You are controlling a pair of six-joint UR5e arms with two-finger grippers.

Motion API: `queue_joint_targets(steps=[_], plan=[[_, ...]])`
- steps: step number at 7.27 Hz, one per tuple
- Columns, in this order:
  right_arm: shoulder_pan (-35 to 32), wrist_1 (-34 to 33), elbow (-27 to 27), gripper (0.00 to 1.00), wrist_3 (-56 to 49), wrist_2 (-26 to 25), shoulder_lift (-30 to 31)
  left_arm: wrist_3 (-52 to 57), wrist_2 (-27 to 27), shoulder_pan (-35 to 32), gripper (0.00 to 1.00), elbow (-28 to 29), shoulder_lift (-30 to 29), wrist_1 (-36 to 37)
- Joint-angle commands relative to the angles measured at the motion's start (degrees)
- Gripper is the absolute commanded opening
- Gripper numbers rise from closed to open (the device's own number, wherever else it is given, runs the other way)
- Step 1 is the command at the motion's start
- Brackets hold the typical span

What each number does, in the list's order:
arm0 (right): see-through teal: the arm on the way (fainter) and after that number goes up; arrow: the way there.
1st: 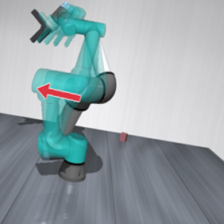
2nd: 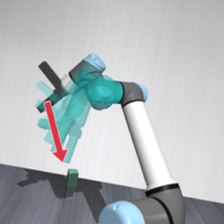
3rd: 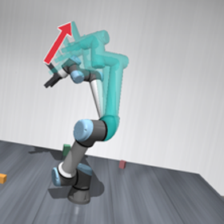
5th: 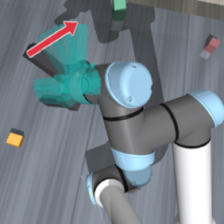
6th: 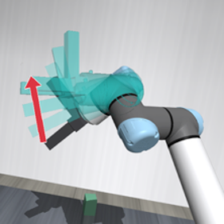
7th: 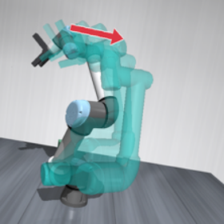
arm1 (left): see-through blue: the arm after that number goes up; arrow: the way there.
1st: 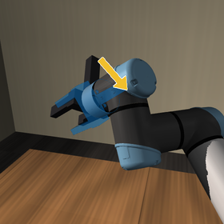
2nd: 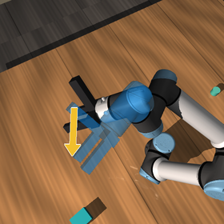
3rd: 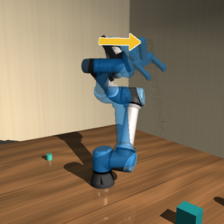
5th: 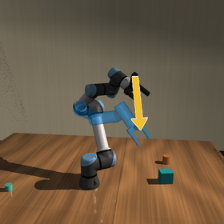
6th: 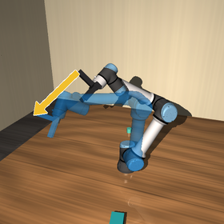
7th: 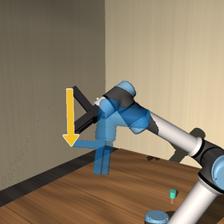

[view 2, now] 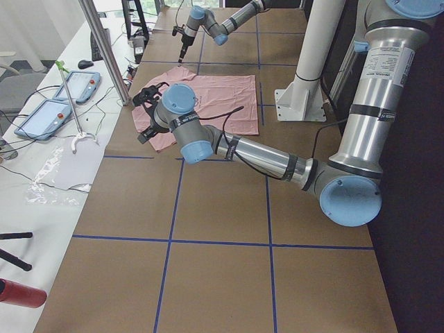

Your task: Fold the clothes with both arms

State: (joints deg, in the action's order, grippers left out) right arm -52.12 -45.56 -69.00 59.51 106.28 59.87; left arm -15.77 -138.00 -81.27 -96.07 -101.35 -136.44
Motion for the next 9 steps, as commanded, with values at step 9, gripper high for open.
queue_joint_targets(steps=[9], plan=[[1.06,-0.05,8.09,0.52,-0.1,-1.87,-3.97,0.21,0.1,-0.03,1.0,-0.08,0.19,0.04]])
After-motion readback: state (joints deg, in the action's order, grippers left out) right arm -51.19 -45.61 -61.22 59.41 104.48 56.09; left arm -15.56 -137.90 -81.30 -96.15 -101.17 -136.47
